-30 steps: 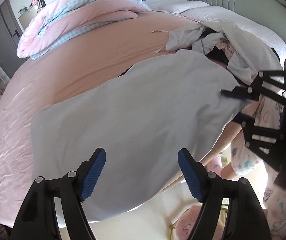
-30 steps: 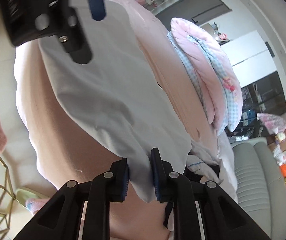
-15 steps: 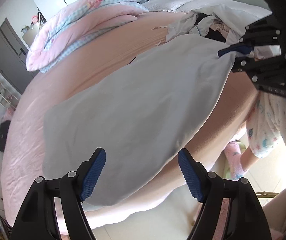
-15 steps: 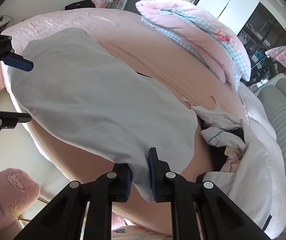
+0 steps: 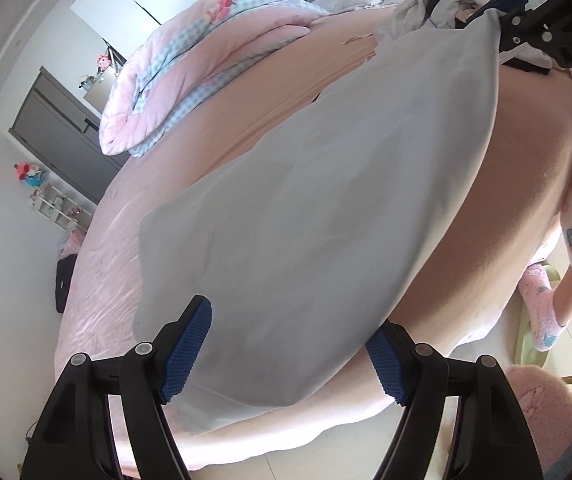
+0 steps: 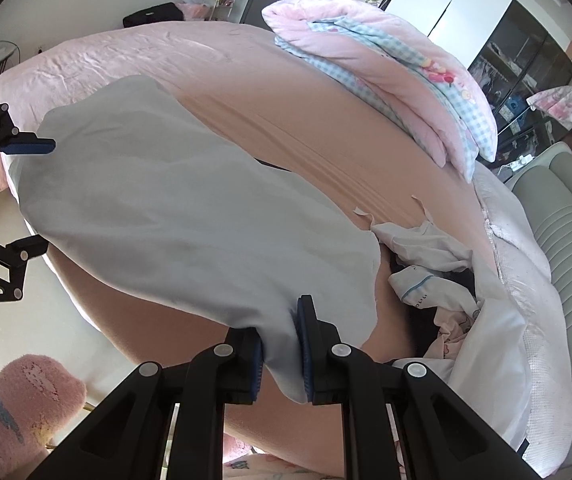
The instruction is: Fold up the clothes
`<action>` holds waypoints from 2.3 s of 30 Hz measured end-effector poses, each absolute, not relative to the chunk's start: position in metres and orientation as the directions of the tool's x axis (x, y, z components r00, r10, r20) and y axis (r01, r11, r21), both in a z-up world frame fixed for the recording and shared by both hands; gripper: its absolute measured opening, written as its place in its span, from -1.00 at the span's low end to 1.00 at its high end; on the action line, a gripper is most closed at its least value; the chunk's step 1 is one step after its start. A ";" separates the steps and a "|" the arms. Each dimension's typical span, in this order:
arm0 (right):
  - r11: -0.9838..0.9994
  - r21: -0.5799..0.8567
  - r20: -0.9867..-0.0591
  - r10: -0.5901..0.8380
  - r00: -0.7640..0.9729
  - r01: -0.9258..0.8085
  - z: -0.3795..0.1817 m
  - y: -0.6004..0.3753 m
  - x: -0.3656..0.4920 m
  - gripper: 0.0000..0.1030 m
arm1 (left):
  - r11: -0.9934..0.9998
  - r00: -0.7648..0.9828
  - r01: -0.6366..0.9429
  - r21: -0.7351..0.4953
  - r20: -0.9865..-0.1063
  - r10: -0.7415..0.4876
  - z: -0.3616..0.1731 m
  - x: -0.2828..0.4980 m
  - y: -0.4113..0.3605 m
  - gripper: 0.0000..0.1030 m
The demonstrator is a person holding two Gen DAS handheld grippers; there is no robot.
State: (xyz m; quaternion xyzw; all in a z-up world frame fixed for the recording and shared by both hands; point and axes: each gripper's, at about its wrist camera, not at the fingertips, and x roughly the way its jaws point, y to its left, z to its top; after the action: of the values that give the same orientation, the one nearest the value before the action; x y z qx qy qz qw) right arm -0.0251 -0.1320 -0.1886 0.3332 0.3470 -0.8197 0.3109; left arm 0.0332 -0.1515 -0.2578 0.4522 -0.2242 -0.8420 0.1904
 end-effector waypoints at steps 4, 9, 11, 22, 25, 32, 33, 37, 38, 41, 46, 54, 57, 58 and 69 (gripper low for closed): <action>-0.557 -0.375 -0.764 -0.266 -0.587 0.741 -0.188 -0.134 -0.025 -0.76 | -0.778 -0.491 0.143 0.612 -0.639 -0.593 -0.266 0.043 -0.165 0.43; -0.557 -0.383 -0.767 -0.253 -0.590 0.737 -0.188 -0.135 -0.026 -0.76 | -0.756 -0.490 0.178 0.630 -0.610 -0.623 -0.267 0.056 -0.179 0.45; -0.553 -0.390 -0.768 -0.247 -0.591 0.737 -0.188 -0.135 -0.025 -0.76 | -0.723 -0.496 0.184 0.666 -0.572 -0.653 -0.268 0.057 -0.181 0.49; -0.539 -0.421 -0.774 -0.205 -0.599 0.729 -0.198 -0.137 -0.022 -0.76 | -0.386 -0.585 0.035 0.922 -0.294 -0.756 -0.302 0.056 -0.166 0.60; -0.551 -0.413 -0.781 -0.195 -0.593 0.725 -0.202 -0.136 -0.022 -0.76 | -0.432 -0.581 0.050 0.901 -0.325 -0.746 -0.295 0.056 -0.172 0.60; -0.574 -0.391 -0.794 -0.184 -0.579 0.719 -0.209 -0.133 -0.021 -0.76 | -0.385 -0.589 0.066 0.921 -0.275 -0.760 -0.301 0.055 -0.169 0.62; -0.574 -0.391 -0.795 -0.182 -0.578 0.719 -0.210 -0.133 -0.021 -0.76 | -0.375 -0.589 0.069 0.924 -0.266 -0.763 -0.302 0.056 -0.167 0.62; -0.577 -0.388 -0.800 -0.177 -0.574 0.719 -0.213 -0.132 -0.021 -0.76 | -0.383 -0.557 0.063 0.921 -0.286 -0.780 -0.300 0.053 -0.166 0.62; -0.576 -0.389 -0.802 -0.173 -0.572 0.719 -0.215 -0.133 -0.022 -0.76 | -0.384 -0.552 0.052 0.922 -0.294 -0.781 -0.299 0.051 -0.166 0.62; -0.569 -0.387 -0.815 -0.155 -0.557 0.725 -0.222 -0.133 -0.023 -0.76 | -0.397 -0.540 0.015 0.917 -0.327 -0.776 -0.297 0.049 -0.166 0.58; -0.583 -0.365 -0.826 -0.158 -0.542 0.726 -0.226 -0.131 -0.024 -0.76 | -0.574 -0.517 0.021 0.819 -0.482 -0.707 -0.284 0.048 -0.180 0.30; -0.595 -0.326 -0.839 -0.176 -0.514 0.735 -0.228 -0.129 -0.027 -0.76 | -0.759 -0.468 -0.040 0.650 -0.683 -0.560 -0.272 0.041 -0.192 -0.39; -0.599 -0.306 -0.848 -0.182 -0.498 0.740 -0.225 -0.128 -0.029 -0.76 | -0.813 -0.429 -0.047 0.581 -0.746 -0.509 -0.260 0.035 -0.198 -0.39; -0.597 -0.303 -0.851 -0.182 -0.493 0.743 -0.224 -0.127 -0.030 -0.76 | -0.825 -0.415 -0.054 0.563 -0.764 -0.494 -0.256 0.032 -0.200 -0.39; -0.649 -0.162 -0.864 -0.271 -0.425 0.744 -0.200 -0.120 -0.057 -0.76 | -0.859 -0.383 -0.121 0.497 -0.822 -0.422 -0.224 0.014 -0.208 -0.35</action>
State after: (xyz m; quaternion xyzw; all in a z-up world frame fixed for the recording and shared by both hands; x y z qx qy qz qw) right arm -0.0570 -0.1198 -0.2001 0.4321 0.2734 -0.7985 0.3176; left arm 0.0139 -0.2083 -0.2244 0.5474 -0.2477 -0.7937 0.0949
